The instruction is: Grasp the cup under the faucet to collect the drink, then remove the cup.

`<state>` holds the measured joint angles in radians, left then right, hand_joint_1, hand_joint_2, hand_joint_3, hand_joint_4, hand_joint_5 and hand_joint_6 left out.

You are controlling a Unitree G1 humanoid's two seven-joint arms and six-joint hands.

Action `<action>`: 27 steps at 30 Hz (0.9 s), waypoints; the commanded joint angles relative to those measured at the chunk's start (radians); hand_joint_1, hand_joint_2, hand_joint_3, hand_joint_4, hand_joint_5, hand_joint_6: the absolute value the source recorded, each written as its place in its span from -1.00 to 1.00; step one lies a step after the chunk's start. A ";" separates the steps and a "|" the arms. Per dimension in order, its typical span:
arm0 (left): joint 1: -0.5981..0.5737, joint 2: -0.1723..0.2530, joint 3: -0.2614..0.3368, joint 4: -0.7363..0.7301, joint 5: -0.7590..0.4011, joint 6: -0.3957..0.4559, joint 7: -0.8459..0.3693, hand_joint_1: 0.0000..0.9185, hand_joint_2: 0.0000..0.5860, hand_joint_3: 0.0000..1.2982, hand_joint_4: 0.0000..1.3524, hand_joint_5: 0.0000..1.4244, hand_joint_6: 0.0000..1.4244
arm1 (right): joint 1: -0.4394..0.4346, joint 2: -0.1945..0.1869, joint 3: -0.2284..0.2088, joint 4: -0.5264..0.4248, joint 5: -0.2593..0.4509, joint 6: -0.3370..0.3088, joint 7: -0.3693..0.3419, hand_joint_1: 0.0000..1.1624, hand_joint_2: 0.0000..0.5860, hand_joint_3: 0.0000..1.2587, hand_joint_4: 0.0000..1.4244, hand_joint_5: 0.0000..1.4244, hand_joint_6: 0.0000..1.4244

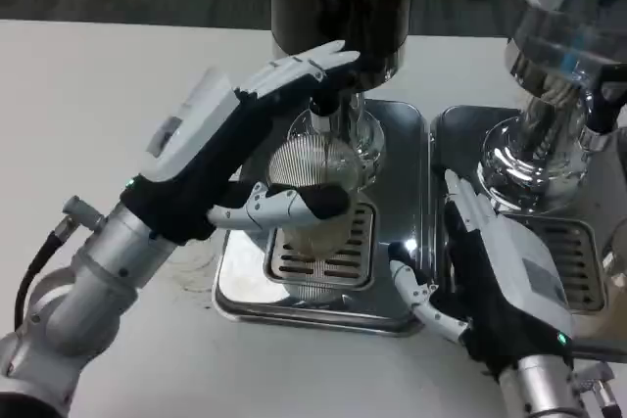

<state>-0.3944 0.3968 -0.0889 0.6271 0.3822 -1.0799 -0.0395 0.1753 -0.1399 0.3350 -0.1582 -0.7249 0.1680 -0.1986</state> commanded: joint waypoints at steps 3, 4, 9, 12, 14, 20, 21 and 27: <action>0.020 0.035 -0.035 -0.042 0.148 -0.033 0.078 -1.00 -0.64 -0.59 -0.76 -0.53 -0.74 | 0.003 -0.006 -0.013 -0.003 0.016 0.000 0.009 -0.16 0.47 -1.00 -1.00 -1.00 -1.00; 0.020 0.039 -0.037 -0.046 0.162 -0.033 0.092 -1.00 -0.64 -0.59 -0.76 -0.53 -0.74 | 0.003 -0.006 -0.015 -0.002 0.020 0.000 0.010 -0.15 0.47 -1.00 -1.00 -1.00 -1.00; 0.023 0.061 -0.052 -0.070 0.235 -0.029 0.160 -1.00 -0.64 -0.57 -0.75 -0.51 -0.74 | 0.000 -0.004 -0.022 0.008 0.038 -0.004 0.011 -0.15 0.48 -1.00 -1.00 -1.00 -1.00; 0.024 0.074 -0.067 -0.078 0.270 -0.026 0.196 -1.00 -0.64 -0.57 -0.74 -0.51 -0.74 | -0.002 -0.003 -0.023 0.009 0.046 -0.005 0.010 -0.14 0.48 -1.00 -1.00 -1.00 -1.00; 0.022 0.080 -0.078 -0.077 0.280 -0.023 0.211 -1.00 -0.64 -0.56 -0.74 -0.51 -0.74 | -0.005 -0.005 -0.026 0.015 0.064 -0.014 0.016 -0.09 0.44 -1.00 -1.00 -1.00 -1.00; 0.017 0.090 -0.097 -0.069 0.287 -0.016 0.247 -1.00 -0.64 -0.56 -0.73 -0.51 -0.74 | -0.022 -0.024 -0.041 0.042 0.148 -0.085 0.044 0.06 0.30 -1.00 -1.00 -1.00 -1.00; 0.016 0.091 -0.099 -0.069 0.289 -0.016 0.251 -1.00 -0.64 -0.55 -0.73 -0.51 -0.74 | -0.027 -0.029 -0.044 0.049 0.166 -0.100 0.054 0.07 0.28 -1.00 -1.00 -1.00 -0.98; 0.011 0.096 -0.121 -0.075 0.295 -0.005 0.271 -1.00 -0.64 -0.55 -0.73 -0.49 -0.74 | -0.059 -0.047 -0.064 0.096 0.257 -0.165 0.111 0.11 0.18 -1.00 -1.00 -1.00 -0.93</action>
<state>-0.3949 0.4866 -0.1732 0.5675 0.6364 -1.0675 0.2484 0.1293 -0.1764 0.2849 -0.0797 -0.4937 0.0390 -0.1045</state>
